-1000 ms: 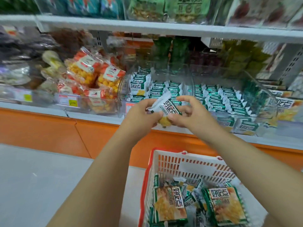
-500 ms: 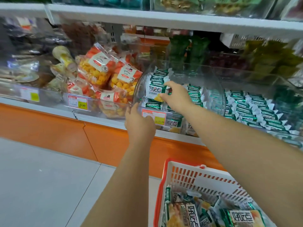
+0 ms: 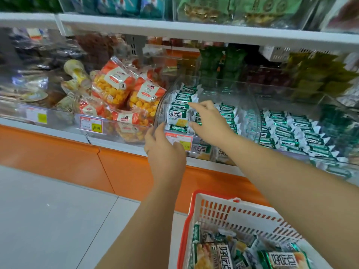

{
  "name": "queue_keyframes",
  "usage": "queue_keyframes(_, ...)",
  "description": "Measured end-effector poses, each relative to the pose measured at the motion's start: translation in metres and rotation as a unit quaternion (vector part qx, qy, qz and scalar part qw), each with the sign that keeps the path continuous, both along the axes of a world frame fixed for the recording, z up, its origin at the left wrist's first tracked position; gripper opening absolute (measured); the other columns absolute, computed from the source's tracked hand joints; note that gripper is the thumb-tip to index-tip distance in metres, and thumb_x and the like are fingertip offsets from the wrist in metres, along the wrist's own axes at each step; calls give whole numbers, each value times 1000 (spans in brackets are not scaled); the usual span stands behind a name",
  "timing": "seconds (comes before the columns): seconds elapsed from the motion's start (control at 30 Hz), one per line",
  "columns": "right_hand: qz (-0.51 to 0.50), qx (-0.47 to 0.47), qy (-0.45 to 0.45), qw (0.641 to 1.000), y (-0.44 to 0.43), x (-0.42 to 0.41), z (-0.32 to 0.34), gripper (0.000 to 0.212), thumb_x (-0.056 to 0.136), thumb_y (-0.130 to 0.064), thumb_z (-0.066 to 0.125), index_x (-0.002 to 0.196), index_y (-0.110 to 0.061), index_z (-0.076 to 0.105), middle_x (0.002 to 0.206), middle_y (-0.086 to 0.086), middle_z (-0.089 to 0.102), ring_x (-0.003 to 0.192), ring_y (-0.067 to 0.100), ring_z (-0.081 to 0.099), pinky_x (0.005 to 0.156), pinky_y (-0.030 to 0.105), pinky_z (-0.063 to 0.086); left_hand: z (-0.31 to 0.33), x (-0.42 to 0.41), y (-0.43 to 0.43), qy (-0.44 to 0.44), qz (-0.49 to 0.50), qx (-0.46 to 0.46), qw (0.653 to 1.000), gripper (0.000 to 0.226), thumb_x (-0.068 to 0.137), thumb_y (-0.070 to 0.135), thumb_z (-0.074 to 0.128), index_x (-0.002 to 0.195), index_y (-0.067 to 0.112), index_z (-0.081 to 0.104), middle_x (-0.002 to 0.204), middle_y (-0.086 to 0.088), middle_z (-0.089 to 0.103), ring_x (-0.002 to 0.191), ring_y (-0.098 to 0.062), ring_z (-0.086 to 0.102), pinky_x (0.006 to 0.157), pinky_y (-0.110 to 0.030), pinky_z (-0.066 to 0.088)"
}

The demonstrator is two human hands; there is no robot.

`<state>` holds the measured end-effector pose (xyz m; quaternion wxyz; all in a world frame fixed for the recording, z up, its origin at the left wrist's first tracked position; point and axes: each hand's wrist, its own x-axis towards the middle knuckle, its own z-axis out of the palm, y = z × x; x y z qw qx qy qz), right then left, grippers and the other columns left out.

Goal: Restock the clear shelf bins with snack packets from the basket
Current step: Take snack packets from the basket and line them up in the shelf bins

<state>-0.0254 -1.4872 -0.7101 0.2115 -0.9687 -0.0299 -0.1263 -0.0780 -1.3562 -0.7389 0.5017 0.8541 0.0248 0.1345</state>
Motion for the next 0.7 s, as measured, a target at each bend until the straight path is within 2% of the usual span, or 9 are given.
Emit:
queue_keyframes(0.1, 40, 8, -60, 997, -11, -43, -4, 37, 93, -21, 55, 130, -23, 52, 123, -1, 48, 94, 14, 51, 85, 35, 46, -9, -23, -18, -108, -9, 7, 994, 44, 85, 0, 50, 126, 15, 51, 132, -6, 42, 119, -28, 43, 89, -41, 43)
queue_keyframes(0.2, 76, 34, -77, 994, -30, -86, -19, 17, 90, -14, 57, 102, -18, 68, 83, -8, 58, 65, 4, 46, 65, 27, 43, -32, -49, -43, -120, -56, 55, 990, 40, 84, 1, 51, 119, 18, 55, 125, -2, 48, 113, -26, 48, 86, -41, 44)
queue_keyframes(0.3, 65, 51, -1, 997, -57, -122, -40, 12, 91, -16, 58, 95, -22, 68, 74, -11, 58, 63, 2, 51, 57, 11, 36, -70, -72, -63, -56, -90, 94, 990, 39, 88, 5, 49, 122, 24, 54, 131, 2, 45, 118, -23, 44, 86, -36, 39)
queue_keyframes(0.37, 42, 67, 50, 996, -81, -138, -59, 12, 92, -16, 58, 93, -26, 65, 75, -19, 56, 66, -3, 52, 60, 7, 35, -98, -87, -72, 3, -116, 99, 988, 37, 90, 8, 49, 123, 24, 52, 132, 2, 44, 116, -23, 45, 86, -38, 43)
queue_keyframes(0.5, -25, 96, 133, 986, -127, -164, -106, 10, 92, -15, 59, 92, -24, 64, 79, -21, 55, 71, -7, 51, 62, 6, 37, -156, -106, -83, 89, -189, 120, 970, 35, 91, 12, 51, 125, 21, 54, 132, 3, 46, 108, -23, 56, 85, -40, 50)
queue_keyframes(0.6, -74, 110, 192, 972, -158, -181, -159, 10, 94, -14, 57, 90, -23, 61, 80, -14, 55, 68, 0, 50, 65, 16, 35, -199, -106, -92, 187, -237, 170, 938, 36, 94, 15, 47, 130, 22, 50, 138, 2, 42, 115, -21, 53, 92, -39, 48)
queue_keyframes(0.7, -96, 69, 300, 946, -176, -192, -215, 16, 97, -15, 52, 106, -14, 64, 93, 0, 59, 77, 13, 56, 72, 28, 40, -235, -105, -99, 298, -283, 244, 879, 45, 96, 16, 42, 140, 24, 38, 151, -2, 26, 136, -25, 31, 107, -42, 37)
